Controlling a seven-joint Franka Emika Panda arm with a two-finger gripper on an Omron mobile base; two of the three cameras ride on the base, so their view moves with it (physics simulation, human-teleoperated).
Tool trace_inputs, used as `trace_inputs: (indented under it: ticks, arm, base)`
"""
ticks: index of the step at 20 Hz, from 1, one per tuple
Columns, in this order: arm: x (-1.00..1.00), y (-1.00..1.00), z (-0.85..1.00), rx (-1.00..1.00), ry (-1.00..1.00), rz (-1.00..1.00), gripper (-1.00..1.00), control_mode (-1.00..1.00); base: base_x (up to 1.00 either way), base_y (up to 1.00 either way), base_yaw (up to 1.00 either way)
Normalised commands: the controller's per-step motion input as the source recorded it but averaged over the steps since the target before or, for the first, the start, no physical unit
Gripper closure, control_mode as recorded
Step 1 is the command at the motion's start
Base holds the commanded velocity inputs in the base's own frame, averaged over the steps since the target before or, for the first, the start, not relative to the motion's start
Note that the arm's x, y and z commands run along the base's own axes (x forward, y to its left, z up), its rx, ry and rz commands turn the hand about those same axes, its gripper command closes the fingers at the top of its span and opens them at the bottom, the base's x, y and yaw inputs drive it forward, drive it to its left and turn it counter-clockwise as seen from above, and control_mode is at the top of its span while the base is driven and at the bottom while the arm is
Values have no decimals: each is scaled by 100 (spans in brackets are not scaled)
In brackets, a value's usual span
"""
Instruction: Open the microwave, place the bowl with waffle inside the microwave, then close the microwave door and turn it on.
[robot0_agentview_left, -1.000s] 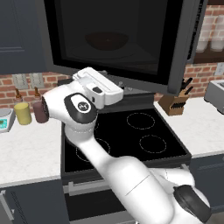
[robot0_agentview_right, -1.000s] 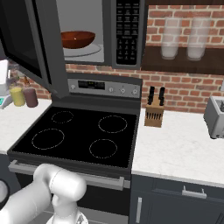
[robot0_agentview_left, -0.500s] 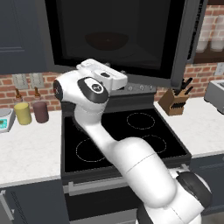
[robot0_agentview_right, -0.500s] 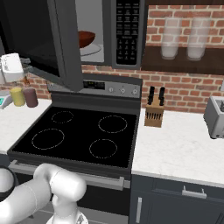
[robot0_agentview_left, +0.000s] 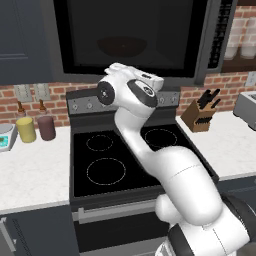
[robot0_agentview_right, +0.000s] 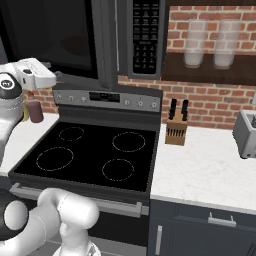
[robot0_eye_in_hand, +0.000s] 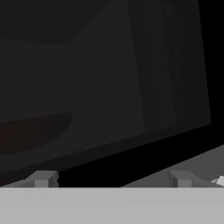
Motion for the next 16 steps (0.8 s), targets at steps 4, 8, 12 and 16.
trace_inputs:
  ticks: [4,8,12,16]
  arm:
    - [23,-52,0,2,0,32,-100,-100]
    - [29,-39,1,2,2,34,-100,-100]
    - [36,-26,0,0,5,34,-100,-100]
    - [38,-11,0,0,6,30,-100,-100]
  base:
    - [0,0,0]
    - [0,0,0]
    - [0,0,0]
    - [0,0,0]
